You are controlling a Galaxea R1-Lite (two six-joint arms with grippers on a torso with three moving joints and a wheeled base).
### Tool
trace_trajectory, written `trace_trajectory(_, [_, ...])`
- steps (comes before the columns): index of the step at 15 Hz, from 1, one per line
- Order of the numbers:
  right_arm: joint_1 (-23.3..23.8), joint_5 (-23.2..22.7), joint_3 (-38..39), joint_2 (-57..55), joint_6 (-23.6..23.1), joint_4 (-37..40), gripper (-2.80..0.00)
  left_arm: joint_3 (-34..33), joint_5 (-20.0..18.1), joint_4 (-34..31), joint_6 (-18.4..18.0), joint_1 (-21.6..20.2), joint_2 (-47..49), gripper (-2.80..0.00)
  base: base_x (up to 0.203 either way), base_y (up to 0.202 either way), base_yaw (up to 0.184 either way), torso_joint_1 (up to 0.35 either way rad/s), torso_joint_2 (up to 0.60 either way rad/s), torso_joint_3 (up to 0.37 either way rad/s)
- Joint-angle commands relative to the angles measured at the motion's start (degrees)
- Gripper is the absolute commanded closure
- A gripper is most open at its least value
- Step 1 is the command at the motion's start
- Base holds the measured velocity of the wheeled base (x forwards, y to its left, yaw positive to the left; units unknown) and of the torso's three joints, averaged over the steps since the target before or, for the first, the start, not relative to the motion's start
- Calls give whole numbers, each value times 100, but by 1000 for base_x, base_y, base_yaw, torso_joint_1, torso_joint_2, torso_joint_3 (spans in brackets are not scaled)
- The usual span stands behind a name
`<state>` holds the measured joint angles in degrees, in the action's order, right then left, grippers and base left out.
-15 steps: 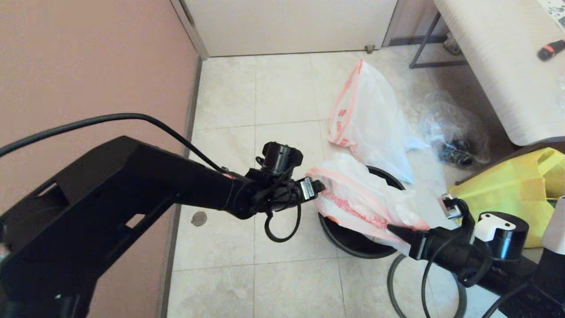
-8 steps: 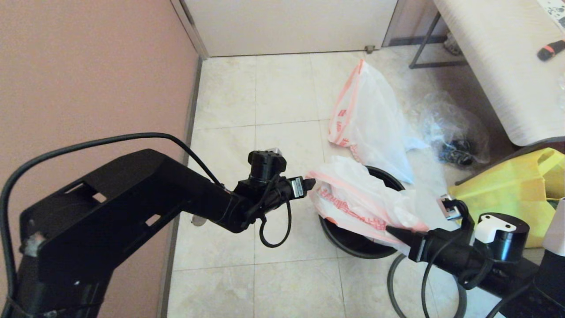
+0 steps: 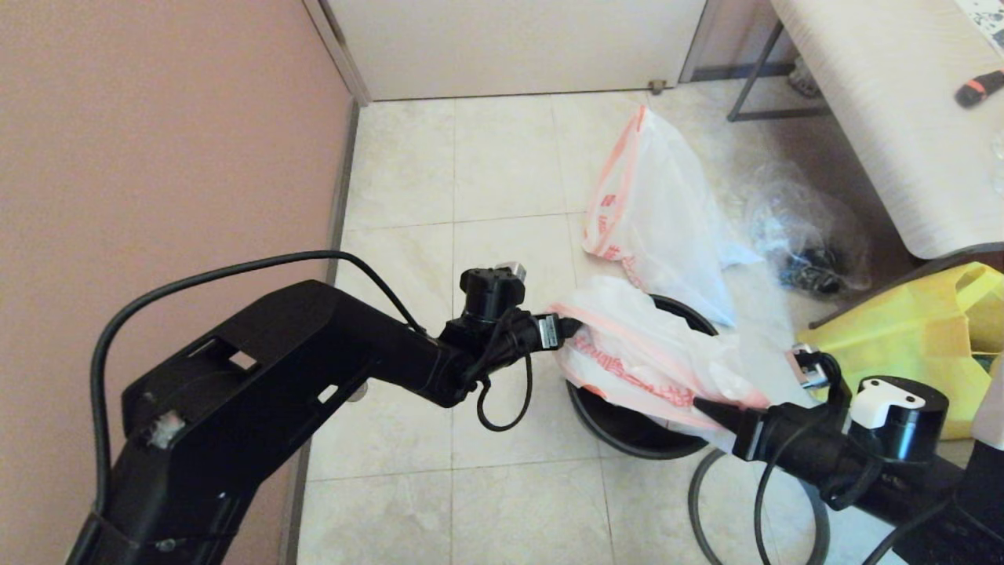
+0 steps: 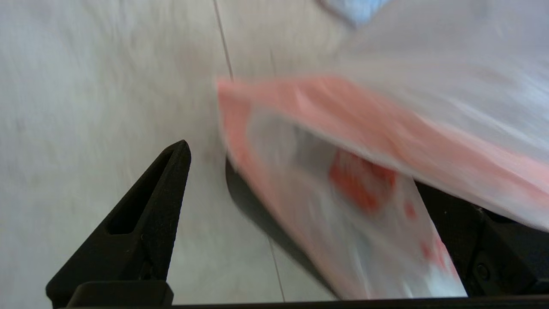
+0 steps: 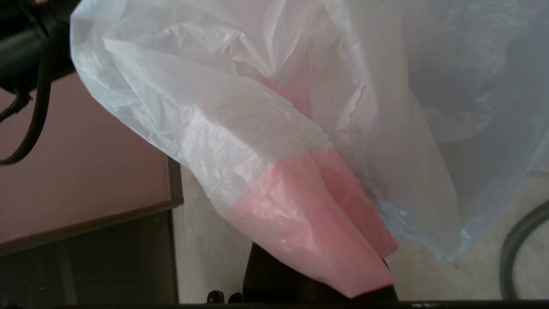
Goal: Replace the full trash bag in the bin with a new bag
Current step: Put the new garbage bag on the trash can
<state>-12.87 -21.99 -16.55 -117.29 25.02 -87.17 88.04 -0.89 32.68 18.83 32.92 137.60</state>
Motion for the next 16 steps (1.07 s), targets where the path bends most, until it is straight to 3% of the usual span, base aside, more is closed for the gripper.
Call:
trace_trajectory(1, [22,-16,21,9,12,-49,0,375,15,19,-47,-55,248,-280,0,0,0,0,0,0])
trace_trajectory(5, [147,-37,12,79,19,-49,0,756,17,34,-530,-148,657,-280,0,0,0,0,0,0])
trace_trajectory(10, [610,-570,34,187,29,-49,0,1220,27,438,-1169,-190,847,-280,0,0,0,0,0,0])
trace_trajectory(16, [1223,-850,-123,232,29,-49,0,1163,169,520,-1141,-145,786,-280,0,0,0,0,0,0])
